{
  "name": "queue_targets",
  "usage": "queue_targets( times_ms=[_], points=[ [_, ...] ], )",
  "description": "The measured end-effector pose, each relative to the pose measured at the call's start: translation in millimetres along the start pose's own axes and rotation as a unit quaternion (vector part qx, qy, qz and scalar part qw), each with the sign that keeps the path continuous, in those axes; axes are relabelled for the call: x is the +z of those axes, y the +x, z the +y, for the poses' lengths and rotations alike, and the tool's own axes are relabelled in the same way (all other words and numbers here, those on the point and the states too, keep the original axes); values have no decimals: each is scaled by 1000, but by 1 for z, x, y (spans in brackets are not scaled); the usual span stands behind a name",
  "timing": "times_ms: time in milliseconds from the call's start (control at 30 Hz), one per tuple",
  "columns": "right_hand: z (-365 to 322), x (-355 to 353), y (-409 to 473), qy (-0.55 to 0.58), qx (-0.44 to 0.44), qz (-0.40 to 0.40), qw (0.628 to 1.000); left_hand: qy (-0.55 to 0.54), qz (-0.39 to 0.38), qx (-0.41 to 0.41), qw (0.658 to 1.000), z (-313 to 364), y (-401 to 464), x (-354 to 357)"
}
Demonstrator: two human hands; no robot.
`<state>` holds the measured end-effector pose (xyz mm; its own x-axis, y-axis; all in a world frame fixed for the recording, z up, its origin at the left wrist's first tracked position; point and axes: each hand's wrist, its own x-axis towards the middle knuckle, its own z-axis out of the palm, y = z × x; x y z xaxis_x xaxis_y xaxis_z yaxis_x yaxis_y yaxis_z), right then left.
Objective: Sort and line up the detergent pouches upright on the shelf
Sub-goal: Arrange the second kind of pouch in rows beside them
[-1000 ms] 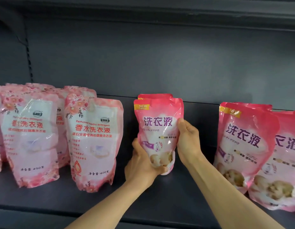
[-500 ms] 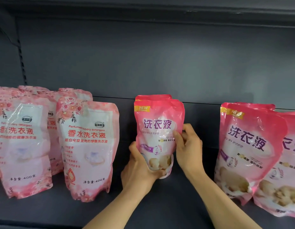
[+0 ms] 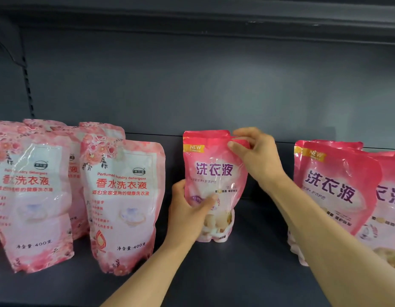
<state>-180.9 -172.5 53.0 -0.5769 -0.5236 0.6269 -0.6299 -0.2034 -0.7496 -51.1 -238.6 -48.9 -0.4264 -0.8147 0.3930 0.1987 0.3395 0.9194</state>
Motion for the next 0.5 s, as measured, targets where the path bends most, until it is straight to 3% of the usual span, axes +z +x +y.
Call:
queue_targets(
  times_ms=[133, 300, 500],
  points=[
    [-14, -1, 13, -95, 5, -79, 992, -65, 40, -23, 997, 16, 24, 5],
    [-9, 1, 10, -86, -1, -29, 996, -41, 111, -34, 992, 18, 29, 9],
    [-7, 0, 6, -47, -10, -31, 998, -41, 130, -28, 990, 20, 27, 8]
  ],
)
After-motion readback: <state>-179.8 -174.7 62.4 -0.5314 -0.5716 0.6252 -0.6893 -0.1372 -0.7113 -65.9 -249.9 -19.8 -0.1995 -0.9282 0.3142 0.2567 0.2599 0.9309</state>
